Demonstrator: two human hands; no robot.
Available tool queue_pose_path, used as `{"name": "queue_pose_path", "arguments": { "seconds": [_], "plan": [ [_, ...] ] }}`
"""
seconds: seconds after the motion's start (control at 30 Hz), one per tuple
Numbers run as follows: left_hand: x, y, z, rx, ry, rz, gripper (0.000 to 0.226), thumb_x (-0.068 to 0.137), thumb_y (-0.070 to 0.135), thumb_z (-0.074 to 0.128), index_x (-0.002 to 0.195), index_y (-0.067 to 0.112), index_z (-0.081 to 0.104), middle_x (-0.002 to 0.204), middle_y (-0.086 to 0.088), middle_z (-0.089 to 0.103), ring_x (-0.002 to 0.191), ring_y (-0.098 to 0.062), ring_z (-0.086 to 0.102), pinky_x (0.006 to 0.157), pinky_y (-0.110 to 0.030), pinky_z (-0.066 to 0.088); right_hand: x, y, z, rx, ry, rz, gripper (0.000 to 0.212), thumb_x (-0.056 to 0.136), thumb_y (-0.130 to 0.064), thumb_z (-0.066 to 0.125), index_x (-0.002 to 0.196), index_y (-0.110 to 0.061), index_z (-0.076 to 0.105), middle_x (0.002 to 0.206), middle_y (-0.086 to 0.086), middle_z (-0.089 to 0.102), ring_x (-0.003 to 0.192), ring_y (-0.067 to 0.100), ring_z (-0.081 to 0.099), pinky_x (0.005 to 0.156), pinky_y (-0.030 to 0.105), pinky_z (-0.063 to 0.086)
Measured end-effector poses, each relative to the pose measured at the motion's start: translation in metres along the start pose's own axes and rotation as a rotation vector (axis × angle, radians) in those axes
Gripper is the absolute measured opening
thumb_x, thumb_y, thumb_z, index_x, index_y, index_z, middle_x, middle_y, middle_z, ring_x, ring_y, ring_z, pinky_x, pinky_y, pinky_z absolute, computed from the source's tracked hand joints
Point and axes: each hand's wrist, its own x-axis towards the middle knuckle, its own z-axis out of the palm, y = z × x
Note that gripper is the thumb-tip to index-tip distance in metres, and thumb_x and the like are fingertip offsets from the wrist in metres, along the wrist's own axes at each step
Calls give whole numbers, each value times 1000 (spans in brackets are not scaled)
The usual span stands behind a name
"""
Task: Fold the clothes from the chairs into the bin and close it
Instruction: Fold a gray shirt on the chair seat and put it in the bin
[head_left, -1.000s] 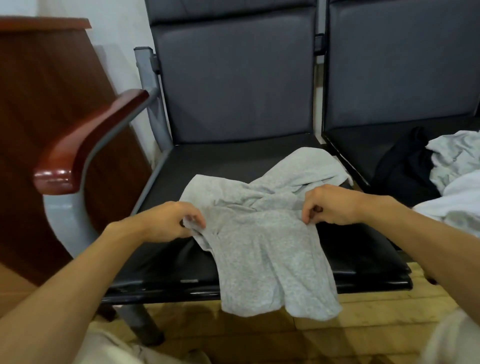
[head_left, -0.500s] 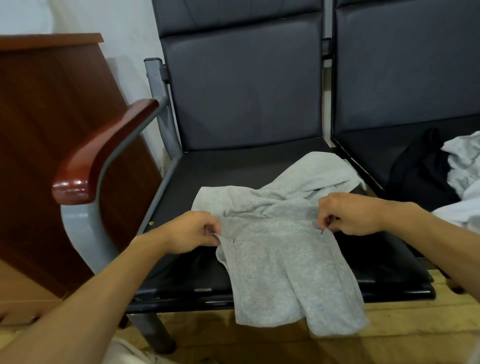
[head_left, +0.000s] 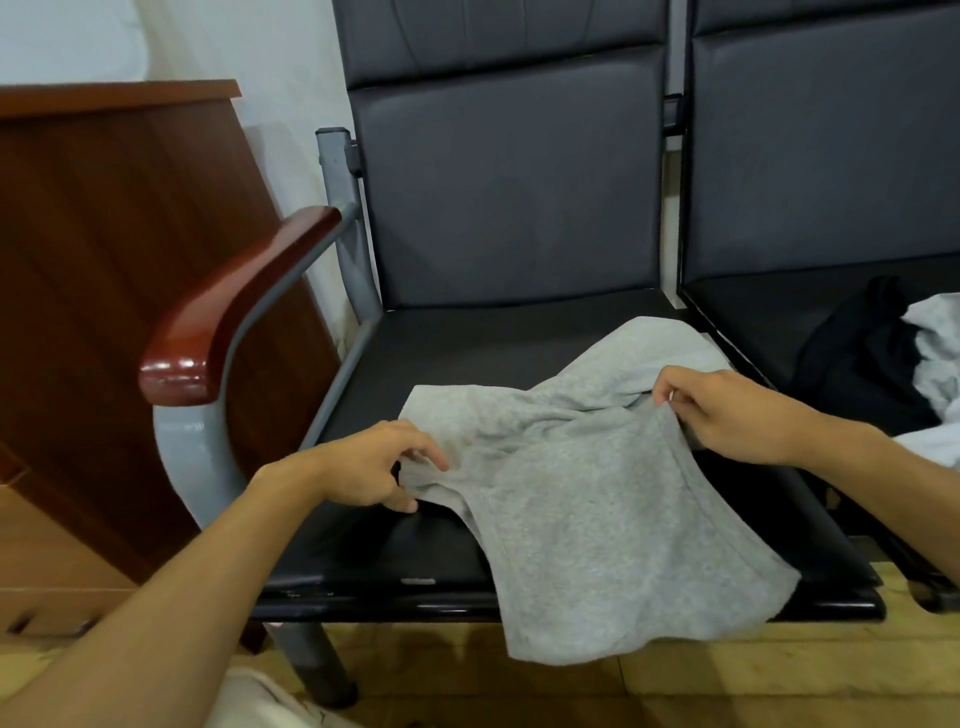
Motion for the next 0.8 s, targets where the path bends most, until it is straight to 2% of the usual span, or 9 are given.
{"name": "queue_pose_path", "arguments": {
  "seconds": [0.13,0.27,0.33,0.43,0.53,0.6,0.67,0.73,0.8],
  "plan": [
    [-2,-12,2,-92,41,-47,38,79,15,78,104,36,59,116,11,50,113,-8,51,105,-28,42,-3,0,-3,30,41,6,18,101,-11,41,98,-23,53,66,-5,57,59,8,49,58,20,37],
    [3,-10,10,3,131,0,23,83,21,75,90,38,61,104,14,59,103,-6,57,96,-23,48,-2,-2,-2,54,33,17,23,101,-13,41,95,-27,59,73,-10,60,66,5,53,62,16,38],
    [5,-6,12,27,152,22,18,86,25,72,88,40,61,100,18,58,99,-3,57,90,-18,47,-1,-5,-2,108,-4,33,25,101,-12,42,97,-26,63,82,-9,64,75,6,58,65,13,42],
    [9,0,14,-6,218,49,5,93,25,62,93,28,66,96,13,63,93,-4,60,81,-12,45,-3,-8,-5,258,-87,95,29,98,-10,44,98,-25,68,97,-10,66,92,4,60,69,11,43],
    [12,4,12,-190,314,1,9,97,18,55,95,19,63,98,0,68,92,-12,63,86,-27,49,-5,-6,-10,331,-152,105,36,92,0,46,99,-28,67,103,-12,65,99,4,59,72,11,44],
    [13,11,10,-373,391,-44,12,99,14,50,98,13,61,99,-6,67,92,-18,62,87,-36,49,-7,-3,-12,275,-173,93,43,87,7,46,102,-28,64,98,-16,61,89,0,57,66,7,42],
    [14,18,7,-512,482,-88,17,101,14,43,98,12,59,98,-8,64,90,-19,58,82,-35,47,-8,2,-11,201,-164,97,50,84,11,45,103,-32,60,94,-18,55,79,-2,53,62,6,42],
    [16,23,3,-604,555,-133,22,103,14,37,98,12,58,100,-9,62,91,-19,55,80,-33,44,-8,10,-9,154,-114,100,51,84,9,49,98,-39,57,98,-15,56,90,2,57,71,12,47],
    [17,24,0,-585,577,-178,24,103,16,35,98,12,58,101,-10,61,92,-19,55,81,-32,45,-9,19,-7,129,-63,92,42,86,0,59,96,-41,57,97,-14,60,92,3,59,76,14,47]
  ]
}}
